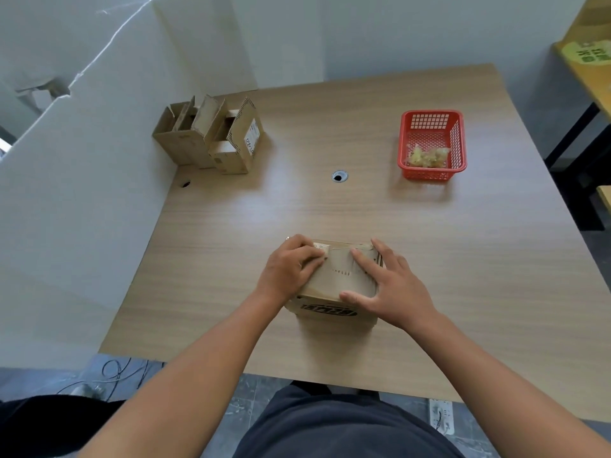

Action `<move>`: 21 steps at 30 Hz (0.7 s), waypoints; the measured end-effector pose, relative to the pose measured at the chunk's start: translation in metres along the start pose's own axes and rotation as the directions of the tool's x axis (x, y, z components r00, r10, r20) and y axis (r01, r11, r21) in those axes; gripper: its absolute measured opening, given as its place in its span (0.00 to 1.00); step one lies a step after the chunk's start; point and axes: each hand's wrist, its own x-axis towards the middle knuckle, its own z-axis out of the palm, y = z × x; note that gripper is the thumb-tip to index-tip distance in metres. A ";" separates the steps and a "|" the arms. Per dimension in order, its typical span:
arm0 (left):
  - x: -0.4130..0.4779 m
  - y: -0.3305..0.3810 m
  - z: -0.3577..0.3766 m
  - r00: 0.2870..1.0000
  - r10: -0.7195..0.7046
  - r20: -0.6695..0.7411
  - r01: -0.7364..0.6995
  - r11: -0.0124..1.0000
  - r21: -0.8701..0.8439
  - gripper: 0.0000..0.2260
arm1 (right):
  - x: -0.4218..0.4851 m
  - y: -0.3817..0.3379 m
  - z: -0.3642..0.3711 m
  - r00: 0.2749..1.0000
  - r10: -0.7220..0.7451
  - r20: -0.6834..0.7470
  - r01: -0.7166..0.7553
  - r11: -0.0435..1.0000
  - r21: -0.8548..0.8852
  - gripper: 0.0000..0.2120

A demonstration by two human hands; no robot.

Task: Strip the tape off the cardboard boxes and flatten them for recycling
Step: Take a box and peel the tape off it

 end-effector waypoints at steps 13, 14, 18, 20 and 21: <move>-0.017 -0.010 -0.005 0.984 0.021 0.178 -0.026 0.999 0.025 0.09 | 0.013 -0.009 -0.005 0.993 -0.113 0.043 0.118 0.980 -0.160 0.49; -0.017 -0.010 -0.004 0.987 0.005 0.158 -0.003 1.000 -0.015 0.12 | 0.015 -0.010 -0.005 0.987 -0.148 0.066 0.158 0.969 -0.191 0.52; -0.022 -0.008 0.004 0.998 -0.052 -0.030 0.049 0.995 -0.091 0.01 | 0.017 -0.013 0.001 0.977 -0.185 0.101 0.207 0.938 -0.278 0.60; -0.025 -0.009 0.006 0.991 -0.095 -0.092 0.084 0.990 -0.111 0.04 | 0.017 -0.012 0.003 0.982 -0.172 0.079 0.187 0.945 -0.267 0.59; -0.026 -0.011 0.005 0.989 -0.110 -0.100 0.098 0.989 -0.113 0.05 | 0.017 -0.012 0.003 0.983 -0.169 0.077 0.183 0.949 -0.257 0.59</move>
